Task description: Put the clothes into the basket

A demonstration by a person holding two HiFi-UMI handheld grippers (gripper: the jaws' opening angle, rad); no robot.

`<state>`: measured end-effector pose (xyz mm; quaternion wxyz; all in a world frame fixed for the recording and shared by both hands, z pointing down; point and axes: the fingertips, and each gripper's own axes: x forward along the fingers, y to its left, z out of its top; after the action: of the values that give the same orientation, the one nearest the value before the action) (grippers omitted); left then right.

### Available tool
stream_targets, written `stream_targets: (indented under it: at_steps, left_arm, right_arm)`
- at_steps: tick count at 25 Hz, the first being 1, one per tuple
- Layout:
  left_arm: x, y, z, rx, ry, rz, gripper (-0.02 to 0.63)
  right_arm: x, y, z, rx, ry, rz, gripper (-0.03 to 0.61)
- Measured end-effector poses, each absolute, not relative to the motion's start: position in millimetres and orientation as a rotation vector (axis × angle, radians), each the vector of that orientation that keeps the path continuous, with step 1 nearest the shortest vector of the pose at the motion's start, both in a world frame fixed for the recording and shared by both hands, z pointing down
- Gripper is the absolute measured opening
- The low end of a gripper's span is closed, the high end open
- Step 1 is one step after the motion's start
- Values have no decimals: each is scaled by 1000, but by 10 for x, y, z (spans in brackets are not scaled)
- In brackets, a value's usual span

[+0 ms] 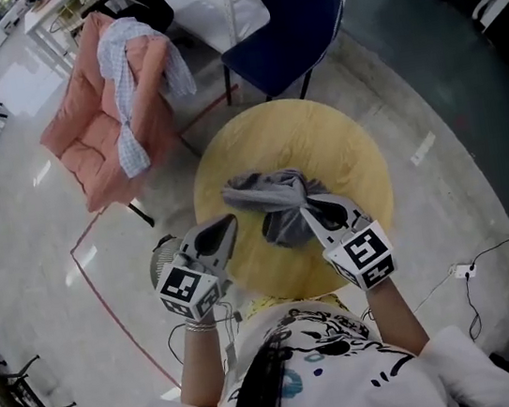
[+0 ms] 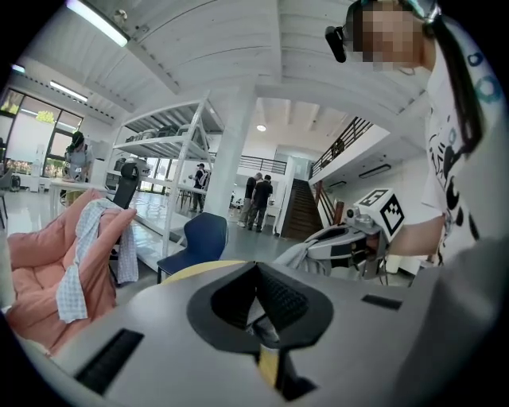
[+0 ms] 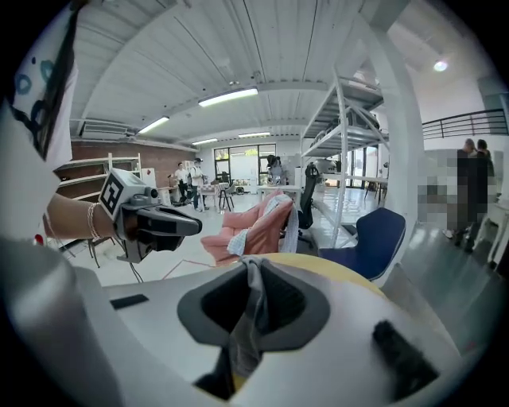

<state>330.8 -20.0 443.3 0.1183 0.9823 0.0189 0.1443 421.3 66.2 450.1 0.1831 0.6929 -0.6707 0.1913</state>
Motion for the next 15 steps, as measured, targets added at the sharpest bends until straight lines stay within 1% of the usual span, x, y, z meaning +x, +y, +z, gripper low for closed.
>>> stream_targets:
  at_steps: [5,15]
  left_arm:
    - [3305,-11,4284,2908,16,402,14]
    - [3005,142,4179,2901,-224,360,14]
  right_arm:
    - [4284,902,4293,1963,-1921,470,48]
    - [4235,1045,4170,1889,-2059,407,48]
